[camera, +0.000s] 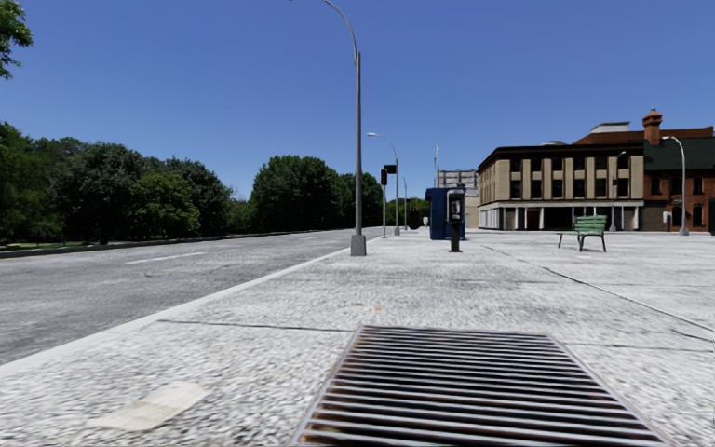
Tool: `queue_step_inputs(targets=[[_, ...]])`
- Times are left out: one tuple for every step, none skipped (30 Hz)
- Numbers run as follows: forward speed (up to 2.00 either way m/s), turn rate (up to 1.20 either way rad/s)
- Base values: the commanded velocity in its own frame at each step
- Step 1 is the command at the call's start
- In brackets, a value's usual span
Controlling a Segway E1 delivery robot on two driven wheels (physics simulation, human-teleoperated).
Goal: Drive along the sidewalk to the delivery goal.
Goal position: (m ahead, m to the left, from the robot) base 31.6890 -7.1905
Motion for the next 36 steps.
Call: queue_step_inputs(targets=[[2.0,0.0],[2.0,0.0],[2.0,0.0],[2.0,0.0],[2.0,0.0],[2.0,0.0],[2.0,0.0],[2.0,0.0],[2.0,0.0],[2.0,-0.05],[2.0,-0.1],[2.0,-0.17],[2.0,-0.17],[2.0,-0.23],[2.0,-0.25],[2.0,-0.25],[2.0,-0.25],[2.0,-0.26],[2.0,-0.26],[2.0,-0.28],[2.0,-0.3],[2.0,-0.33],[2.0,-0.35],[2.0,-0.36],[2.0,-0.36],[2.0,-0.36],[2.0,-0.36],[2.0,-0.36],[2.0,-0.36],[2.0,-0.36],[2.0,-0.36],[2.0,-0.36],[2.0,-0.36],[2.0,-0.36],[2.0,-0.36],[2.0,-0.36]])
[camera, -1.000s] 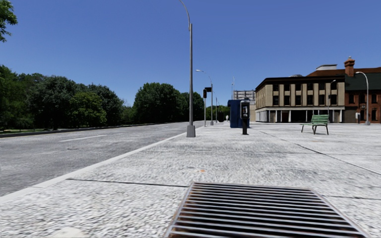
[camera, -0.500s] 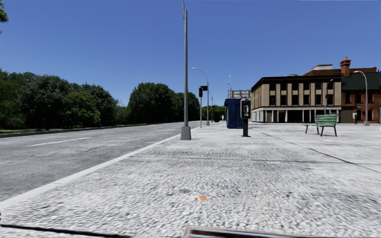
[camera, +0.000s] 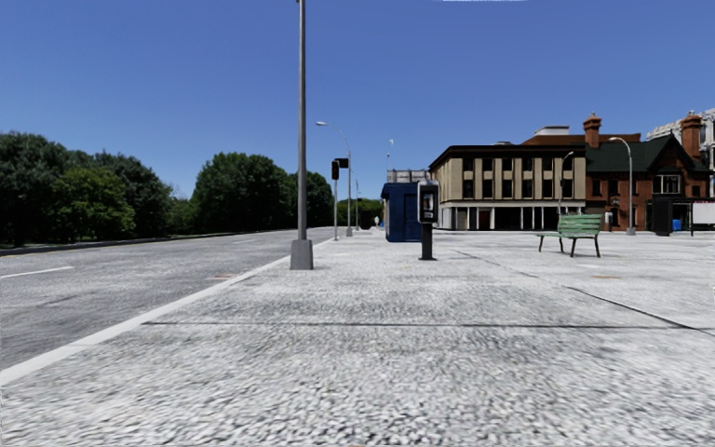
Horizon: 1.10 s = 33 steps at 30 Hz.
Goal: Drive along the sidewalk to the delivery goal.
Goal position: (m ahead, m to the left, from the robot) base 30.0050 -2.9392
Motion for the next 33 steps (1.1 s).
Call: queue_step_inputs(targets=[[2.0,-0.36],[2.0,-0.36],[2.0,-0.36],[2.0,-0.34],[2.0,-0.3],[2.0,-0.23],[2.0,0.0],[2.0,0.0],[2.0,0.0],[2.0,0.0],[2.0,0.0],[2.0,0.0],[2.0,0.0],[2.0,0.0],[2.0,0.0],[2.0,0.0],[2.0,0.0],[2.0,0.0],[2.0,0.0],[2.0,0.0],[2.0,0.0],[2.0,0.0],[2.0,0.0],[2.0,0.0],[2.0,0.0],[2.0,0.0],[2.0,0.0],[2.0,0.0],[2.0,0.0],[2.0,0.0],[2.0,0.0],[2.0,0.0],[2.0,0.0]])
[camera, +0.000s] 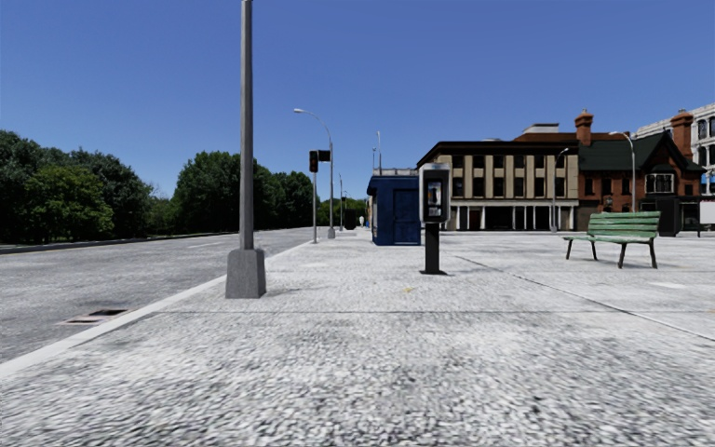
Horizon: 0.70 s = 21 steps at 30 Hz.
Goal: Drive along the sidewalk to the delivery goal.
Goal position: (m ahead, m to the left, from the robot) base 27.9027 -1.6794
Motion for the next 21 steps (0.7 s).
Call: queue_step_inputs(targets=[[2.0,0.0],[2.0,0.0],[2.0,0.0],[2.0,0.0],[2.0,0.0],[2.0,0.0],[2.0,0.0],[2.0,0.0],[2.0,0.0],[2.0,0.0],[2.0,0.0],[2.0,0.0],[2.0,0.0],[2.0,0.0],[2.0,0.0],[2.0,0.0],[2.0,0.0],[2.0,0.0],[2.0,0.0],[2.0,0.0],[2.0,0.0]])
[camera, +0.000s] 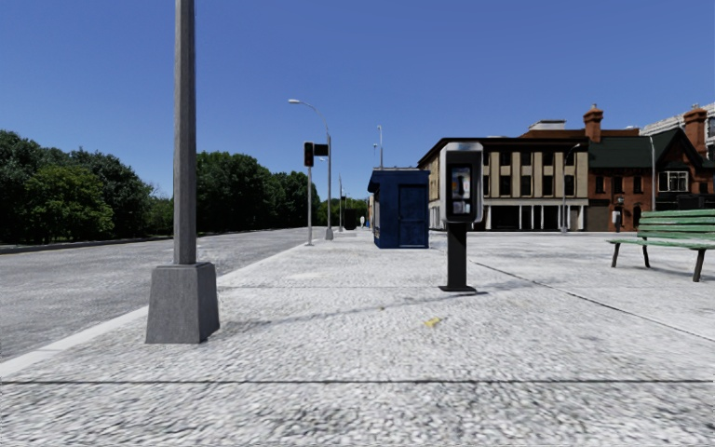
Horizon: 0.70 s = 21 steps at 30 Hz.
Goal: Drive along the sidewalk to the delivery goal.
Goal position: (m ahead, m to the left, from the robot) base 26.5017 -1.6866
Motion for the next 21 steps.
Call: queue_step_inputs(targets=[[2.0,0.0],[2.0,0.0],[2.0,0.0],[2.0,0.0],[2.0,0.0],[2.0,0.0],[2.0,0.0],[2.0,0.0],[2.0,0.0],[2.0,0.0],[2.0,0.0],[2.0,0.0],[2.0,0.0],[2.0,0.0],[2.0,0.0],[2.0,0.0],[2.0,0.0],[2.0,0.0],[2.0,0.0],[2.0,0.0],[2.0,0.0]])
